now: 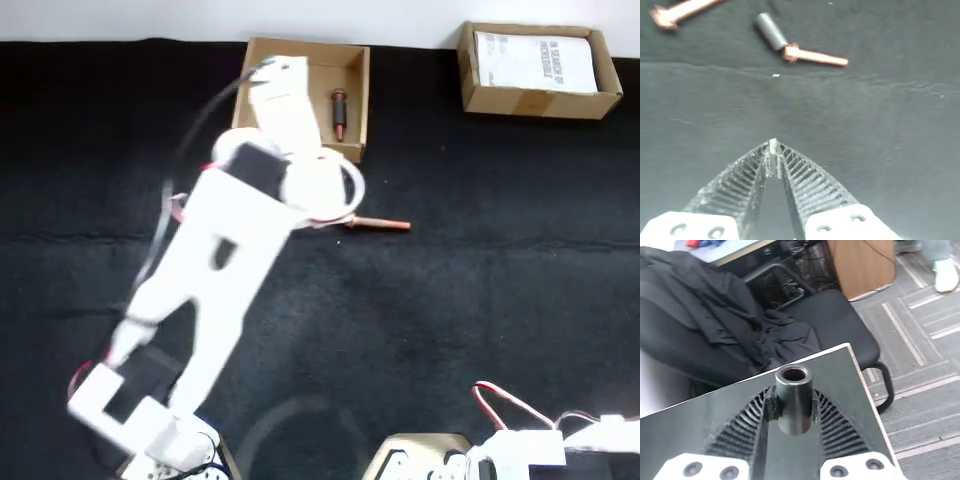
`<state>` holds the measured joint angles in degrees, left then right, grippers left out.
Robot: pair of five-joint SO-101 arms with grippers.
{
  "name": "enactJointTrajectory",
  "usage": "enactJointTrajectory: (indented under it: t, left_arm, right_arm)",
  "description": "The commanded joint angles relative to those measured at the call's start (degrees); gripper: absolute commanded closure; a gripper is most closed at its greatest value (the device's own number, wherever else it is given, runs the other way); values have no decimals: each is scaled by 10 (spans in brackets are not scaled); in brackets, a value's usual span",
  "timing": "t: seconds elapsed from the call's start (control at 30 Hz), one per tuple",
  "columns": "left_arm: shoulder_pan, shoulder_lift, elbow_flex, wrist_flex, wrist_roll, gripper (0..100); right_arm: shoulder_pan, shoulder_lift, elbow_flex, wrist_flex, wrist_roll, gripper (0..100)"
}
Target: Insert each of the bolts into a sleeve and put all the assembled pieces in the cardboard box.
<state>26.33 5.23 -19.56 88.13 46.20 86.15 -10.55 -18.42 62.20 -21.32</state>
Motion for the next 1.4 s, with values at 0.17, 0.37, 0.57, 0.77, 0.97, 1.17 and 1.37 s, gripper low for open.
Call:
enactJointTrajectory:
  t: [0.17,0.37,0.57,0.77,0.97,1.17,1.37]
  left_arm:
    - [15,247,-264,4,121,987]
    - [18,385,-392,6,128,965]
    - [23,458,-443,15,149,702]
    - [22,483,-451,11,149,685]
    - [22,508,-451,10,151,685]
    - [20,516,-450,10,152,685]
    - [4,538,-451,-30,152,685]
  right_arm:
    - [39,-27,56,-57,9,991]
    - [59,-28,61,-58,9,991]
    - [60,-28,61,-58,42,991]
    - [60,-28,61,-57,43,991]
    - [55,-62,93,-57,44,991]
    - [14,-144,183,-61,45,991]
    - [-22,-233,244,-61,46,991]
